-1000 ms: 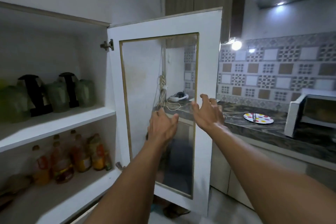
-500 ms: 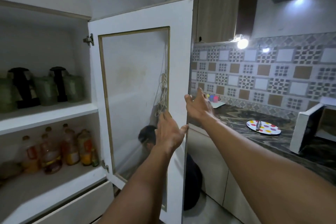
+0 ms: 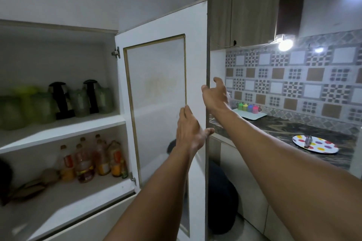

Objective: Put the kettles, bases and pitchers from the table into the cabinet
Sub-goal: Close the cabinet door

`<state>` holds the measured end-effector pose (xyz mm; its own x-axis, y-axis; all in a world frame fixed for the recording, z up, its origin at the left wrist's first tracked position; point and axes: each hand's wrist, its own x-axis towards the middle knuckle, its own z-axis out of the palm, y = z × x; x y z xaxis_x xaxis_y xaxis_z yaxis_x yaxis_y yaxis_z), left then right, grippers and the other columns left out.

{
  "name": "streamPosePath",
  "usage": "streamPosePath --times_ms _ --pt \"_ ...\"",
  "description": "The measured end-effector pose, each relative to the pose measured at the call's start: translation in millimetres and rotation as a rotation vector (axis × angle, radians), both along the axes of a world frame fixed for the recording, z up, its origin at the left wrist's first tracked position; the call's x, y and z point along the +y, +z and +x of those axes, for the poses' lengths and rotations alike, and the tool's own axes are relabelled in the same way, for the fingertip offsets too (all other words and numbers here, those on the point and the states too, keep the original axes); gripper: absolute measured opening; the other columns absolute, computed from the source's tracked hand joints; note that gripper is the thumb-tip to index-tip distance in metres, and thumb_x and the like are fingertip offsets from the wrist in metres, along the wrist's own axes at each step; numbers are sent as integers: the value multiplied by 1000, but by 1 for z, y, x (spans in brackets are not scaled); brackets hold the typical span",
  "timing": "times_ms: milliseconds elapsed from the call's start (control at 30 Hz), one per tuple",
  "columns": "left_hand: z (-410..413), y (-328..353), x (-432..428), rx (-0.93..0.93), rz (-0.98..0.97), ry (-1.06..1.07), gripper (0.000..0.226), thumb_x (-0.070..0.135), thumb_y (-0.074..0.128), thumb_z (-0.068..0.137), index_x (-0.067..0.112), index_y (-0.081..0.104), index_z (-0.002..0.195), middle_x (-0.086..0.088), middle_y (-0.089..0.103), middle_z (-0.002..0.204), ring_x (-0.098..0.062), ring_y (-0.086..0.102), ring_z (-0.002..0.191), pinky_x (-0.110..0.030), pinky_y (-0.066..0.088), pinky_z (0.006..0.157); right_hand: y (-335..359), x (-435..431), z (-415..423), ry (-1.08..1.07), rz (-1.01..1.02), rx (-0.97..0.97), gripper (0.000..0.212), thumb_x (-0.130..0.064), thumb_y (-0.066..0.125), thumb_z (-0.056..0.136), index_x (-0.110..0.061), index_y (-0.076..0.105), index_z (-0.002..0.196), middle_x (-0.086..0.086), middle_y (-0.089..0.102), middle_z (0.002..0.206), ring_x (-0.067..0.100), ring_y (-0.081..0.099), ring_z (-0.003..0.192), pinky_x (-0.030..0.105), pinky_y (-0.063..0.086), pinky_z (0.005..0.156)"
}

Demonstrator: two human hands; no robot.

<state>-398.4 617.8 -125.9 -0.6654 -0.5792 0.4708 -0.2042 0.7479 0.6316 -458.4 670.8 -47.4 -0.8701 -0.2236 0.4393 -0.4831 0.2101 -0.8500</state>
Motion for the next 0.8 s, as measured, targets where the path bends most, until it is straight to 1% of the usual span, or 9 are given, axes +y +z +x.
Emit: streamPosePath --times_ms 100,233,300,367,433,467,600,700,800 --pt "13 7 -1 21 -15 22 121 44 82 72 8 2 155 -13 8 163 -33 16 150 -44 28 119 8 -2 23 32 -45 30 52 -47 48 92 -31 40 140 4 59 132 31 53 121 45 41 102" --pt "43 20 -13 68 -4 87 127 46 84 70 13 -5 155 -16 -2 163 -33 5 151 -47 21 121 22 -15 60 125 -38 170 54 -62 43 87 -35 45 133 1 61 133 28 55 122 48 41 104" --pt "63 26 -24 120 -21 129 124 45 83 70 13 -2 154 -18 4 161 -35 11 149 -49 25 119 29 -29 86 168 -16 234 52 -68 39 83 -37 53 123 0 66 123 26 61 112 51 47 99" --pt "89 30 -37 184 -67 174 118 45 83 71 10 5 153 -18 17 156 -35 26 143 -47 33 114 36 -48 115 180 -26 281 42 -66 40 85 -33 60 104 -3 71 99 24 65 94 48 52 90" --pt "120 35 -53 243 -102 196 108 41 81 74 7 13 151 -17 30 150 -31 39 135 -40 40 110 48 -69 150 185 -94 273 35 -60 45 87 -27 57 84 -7 64 78 26 64 83 47 53 84" --pt "136 38 -62 261 -101 200 98 36 79 78 6 18 149 -16 36 146 -30 43 130 -37 42 107 53 -81 167 186 -118 268 34 -57 49 88 -25 55 79 -6 61 74 27 63 82 44 52 82" --pt "207 49 -107 265 -67 219 48 13 66 90 8 44 132 -12 58 121 -29 59 110 -38 50 93 63 -130 232 181 -99 299 33 -46 56 90 -13 56 98 3 68 94 30 62 91 34 43 74" --pt "256 52 -143 241 51 267 31 5 57 91 10 48 121 -10 63 107 -28 62 97 -37 52 81 62 -167 278 247 -55 319 39 -42 59 93 -12 54 117 7 69 113 30 61 104 29 35 76" --pt "299 55 -187 241 153 332 21 4 53 92 10 50 111 -7 60 98 -25 60 89 -37 51 73 56 -211 316 342 -23 304 51 -41 66 90 -14 52 131 8 65 125 30 61 114 27 37 79"
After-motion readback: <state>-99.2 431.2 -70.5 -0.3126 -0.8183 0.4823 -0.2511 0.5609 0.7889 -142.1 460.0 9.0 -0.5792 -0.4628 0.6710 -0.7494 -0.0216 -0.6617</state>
